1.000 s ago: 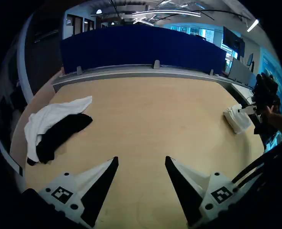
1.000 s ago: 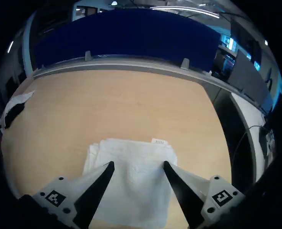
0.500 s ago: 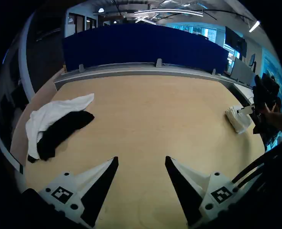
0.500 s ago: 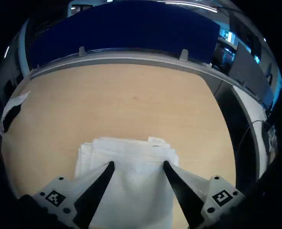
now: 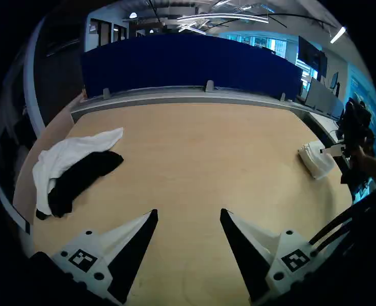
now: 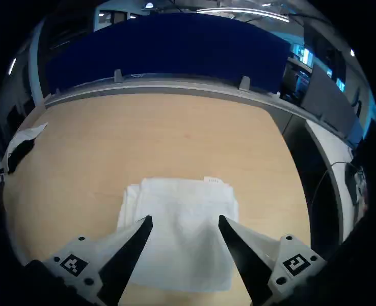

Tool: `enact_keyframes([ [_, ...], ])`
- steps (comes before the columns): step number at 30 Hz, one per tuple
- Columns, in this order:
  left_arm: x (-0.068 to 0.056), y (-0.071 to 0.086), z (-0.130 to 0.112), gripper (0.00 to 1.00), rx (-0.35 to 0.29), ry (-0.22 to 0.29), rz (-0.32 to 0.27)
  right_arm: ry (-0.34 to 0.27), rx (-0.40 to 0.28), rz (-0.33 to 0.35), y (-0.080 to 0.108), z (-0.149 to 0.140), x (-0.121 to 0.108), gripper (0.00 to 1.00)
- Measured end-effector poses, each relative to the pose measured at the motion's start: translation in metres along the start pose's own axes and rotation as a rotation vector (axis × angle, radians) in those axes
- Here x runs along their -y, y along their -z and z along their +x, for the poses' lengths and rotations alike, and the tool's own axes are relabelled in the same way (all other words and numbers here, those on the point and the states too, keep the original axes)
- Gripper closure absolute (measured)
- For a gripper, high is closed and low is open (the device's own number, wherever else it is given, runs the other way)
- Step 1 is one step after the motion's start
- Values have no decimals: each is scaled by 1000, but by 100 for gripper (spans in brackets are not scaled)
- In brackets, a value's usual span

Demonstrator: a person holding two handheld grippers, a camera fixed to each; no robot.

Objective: Fold towel

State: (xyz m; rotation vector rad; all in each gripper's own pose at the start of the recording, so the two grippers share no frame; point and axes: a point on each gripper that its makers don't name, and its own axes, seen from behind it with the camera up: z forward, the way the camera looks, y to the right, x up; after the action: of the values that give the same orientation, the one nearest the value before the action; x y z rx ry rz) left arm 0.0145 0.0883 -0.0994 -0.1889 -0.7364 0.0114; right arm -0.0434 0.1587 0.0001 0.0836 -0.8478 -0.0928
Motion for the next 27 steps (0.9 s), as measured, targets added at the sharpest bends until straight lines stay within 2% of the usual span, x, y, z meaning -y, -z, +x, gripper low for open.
enact_keyframes([
  [11,-7,2,2,10,-9,-7,-18,-11,0,-25,27,-38,10,0],
  [20,-10,6,1,10,-14,-12,-21,-20,32,-21,24,-64,15,0],
  [27,-7,9,1,10,-20,-6,-16,-20,34,-21,22,-68,17,0],
])
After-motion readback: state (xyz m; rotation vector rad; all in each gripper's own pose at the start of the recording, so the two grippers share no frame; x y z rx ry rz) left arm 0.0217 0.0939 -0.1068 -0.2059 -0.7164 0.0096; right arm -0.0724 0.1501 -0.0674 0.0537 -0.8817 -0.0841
